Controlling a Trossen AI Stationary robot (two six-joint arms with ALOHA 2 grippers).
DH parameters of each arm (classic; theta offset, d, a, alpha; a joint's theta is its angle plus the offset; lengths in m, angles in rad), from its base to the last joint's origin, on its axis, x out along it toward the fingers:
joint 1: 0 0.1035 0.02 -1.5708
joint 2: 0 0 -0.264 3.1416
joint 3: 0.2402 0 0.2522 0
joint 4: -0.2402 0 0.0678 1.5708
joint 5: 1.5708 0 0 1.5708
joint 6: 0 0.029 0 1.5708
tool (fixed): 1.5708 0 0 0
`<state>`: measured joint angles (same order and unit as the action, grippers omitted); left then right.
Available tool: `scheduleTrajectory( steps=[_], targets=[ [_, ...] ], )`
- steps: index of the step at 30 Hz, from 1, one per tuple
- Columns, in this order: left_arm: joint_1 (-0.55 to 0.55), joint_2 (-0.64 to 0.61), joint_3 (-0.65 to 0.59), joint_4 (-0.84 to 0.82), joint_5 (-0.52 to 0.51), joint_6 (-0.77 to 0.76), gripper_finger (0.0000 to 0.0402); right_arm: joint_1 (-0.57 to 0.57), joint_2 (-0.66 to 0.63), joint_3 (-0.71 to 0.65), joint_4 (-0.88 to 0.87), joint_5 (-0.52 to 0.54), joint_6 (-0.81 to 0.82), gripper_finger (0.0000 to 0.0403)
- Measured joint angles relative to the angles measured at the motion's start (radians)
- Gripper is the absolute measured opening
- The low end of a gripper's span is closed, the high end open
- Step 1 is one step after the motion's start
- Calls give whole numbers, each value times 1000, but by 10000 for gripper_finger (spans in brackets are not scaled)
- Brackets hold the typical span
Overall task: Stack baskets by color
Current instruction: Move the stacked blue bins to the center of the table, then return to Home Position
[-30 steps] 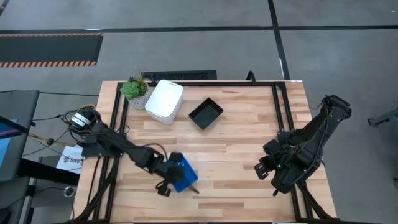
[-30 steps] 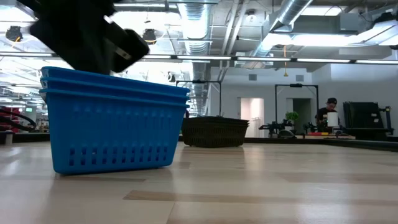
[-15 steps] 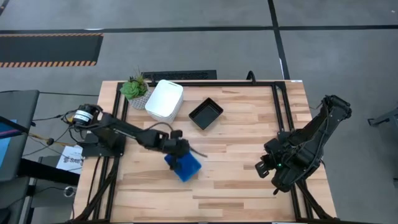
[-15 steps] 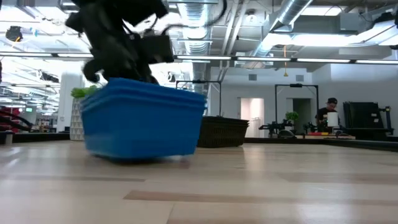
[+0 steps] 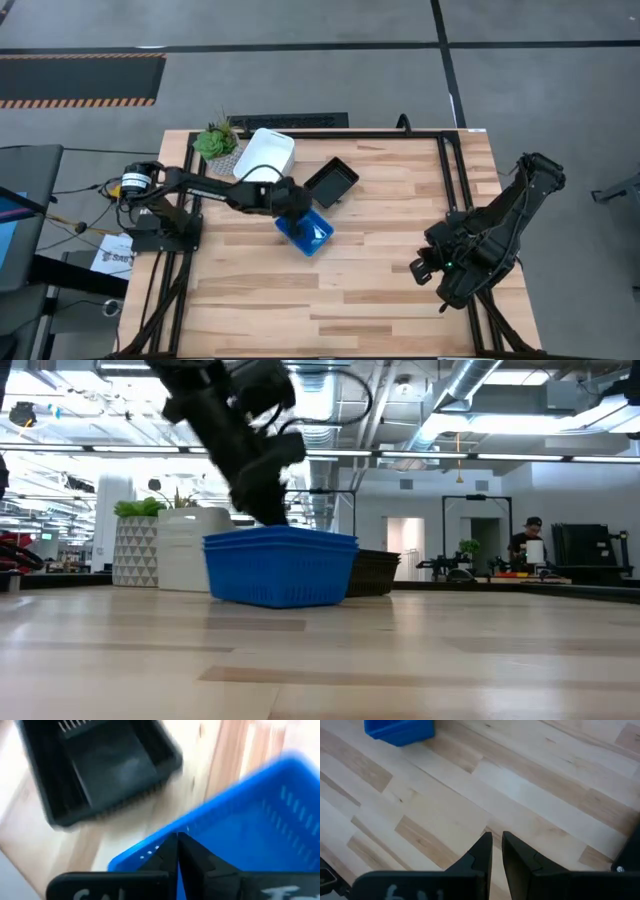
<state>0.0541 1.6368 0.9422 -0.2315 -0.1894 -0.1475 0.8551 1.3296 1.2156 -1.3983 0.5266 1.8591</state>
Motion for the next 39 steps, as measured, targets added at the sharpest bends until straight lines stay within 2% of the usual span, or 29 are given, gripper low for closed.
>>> scheduleTrajectory(
  steps=[6, 10, 14, 18, 21, 22, 24, 28, 30, 32, 33, 35, 39],
  targets=[
    [4, -51, 198, -139, 5, -76, 0, -33, 0, 0, 2, 39, 0, 66],
    [-5, -110, 385, -298, 127, -110, 0, -69, 0, 0, 60, 193, -107, 66],
    [-39, -205, 578, -409, 225, -119, 0, -108, 0, 34, 213, 335, -421, 66],
    [-80, -304, 726, -468, 230, -102, 0, -178, 0, 108, 335, 340, -849, 66],
    [-105, -380, 788, -477, 229, -49, 0, -239, 0, 164, 348, 340, -1217, 66],
    [-114, -405, 798, -469, 230, -67, 0, -258, 0, 178, 348, 341, -1269, 66],
    [-132, -458, 806, -464, 236, -112, 0, -302, 0, 203, 346, 367, -1273, 66],
    [-147, -549, 805, -529, 266, -49, 0, -395, -1, 230, 361, 388, -1318, 66],
    [-147, -582, 804, -583, 279, -44, 0, -427, -1, 232, 388, 344, -1370, 66],
    [-147, -616, 800, -642, 269, -32, 0, -442, -1, 233, 389, 227, -1433, 66],
    [-147, -633, 782, -651, 260, -29, 0, -449, 0, 232, 389, 181, -1465, 66],
    [-147, -679, 729, -632, 245, -26, 0, -468, -2, 216, 421, 164, -1487, 66],
    [-147, -780, 545, -538, 242, -14, 0, -531, -71, 111, 544, 122, -1502, 68]
  ],
)
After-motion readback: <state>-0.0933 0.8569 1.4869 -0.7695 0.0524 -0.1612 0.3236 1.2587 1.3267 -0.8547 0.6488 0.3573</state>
